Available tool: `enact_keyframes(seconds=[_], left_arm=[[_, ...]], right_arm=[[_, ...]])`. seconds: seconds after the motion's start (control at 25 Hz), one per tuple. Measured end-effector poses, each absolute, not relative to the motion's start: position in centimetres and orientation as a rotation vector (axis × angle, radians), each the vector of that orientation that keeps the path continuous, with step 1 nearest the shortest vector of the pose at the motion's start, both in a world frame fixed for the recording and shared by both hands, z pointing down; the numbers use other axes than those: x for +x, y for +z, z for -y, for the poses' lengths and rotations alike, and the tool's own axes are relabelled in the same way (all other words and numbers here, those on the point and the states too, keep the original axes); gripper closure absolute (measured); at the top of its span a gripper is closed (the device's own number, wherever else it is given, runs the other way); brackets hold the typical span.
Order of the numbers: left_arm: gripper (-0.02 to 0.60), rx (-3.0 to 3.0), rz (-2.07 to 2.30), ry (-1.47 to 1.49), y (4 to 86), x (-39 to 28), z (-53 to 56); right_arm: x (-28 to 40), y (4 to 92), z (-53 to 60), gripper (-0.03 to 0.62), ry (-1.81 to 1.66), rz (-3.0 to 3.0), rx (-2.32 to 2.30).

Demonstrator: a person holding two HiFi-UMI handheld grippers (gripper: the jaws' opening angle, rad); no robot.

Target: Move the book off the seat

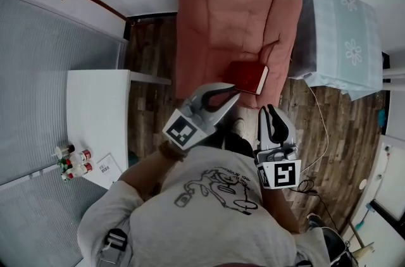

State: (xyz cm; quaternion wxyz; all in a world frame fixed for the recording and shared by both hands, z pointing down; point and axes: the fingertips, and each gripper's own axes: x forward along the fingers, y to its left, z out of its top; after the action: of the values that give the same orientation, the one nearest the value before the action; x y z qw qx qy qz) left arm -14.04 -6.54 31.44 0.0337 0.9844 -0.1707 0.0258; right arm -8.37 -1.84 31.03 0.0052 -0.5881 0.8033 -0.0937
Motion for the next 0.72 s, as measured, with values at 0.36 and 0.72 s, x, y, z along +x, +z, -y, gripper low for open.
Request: enact_keyframes(seconds=[0.36,0.72], left_arm=[[0.528,3.059,0.362,0.152,36.9,-13.5,9.9],[0.509,2.998,0.226,0.222,44.5,-11.6,11.6]], right_arm=[[-8.9,36.0,3.5,0.519,-0.438,-2.443,-1.936],[-7.9,42.8,4.0,0.492,-0.573,-2.368,-2.001]])
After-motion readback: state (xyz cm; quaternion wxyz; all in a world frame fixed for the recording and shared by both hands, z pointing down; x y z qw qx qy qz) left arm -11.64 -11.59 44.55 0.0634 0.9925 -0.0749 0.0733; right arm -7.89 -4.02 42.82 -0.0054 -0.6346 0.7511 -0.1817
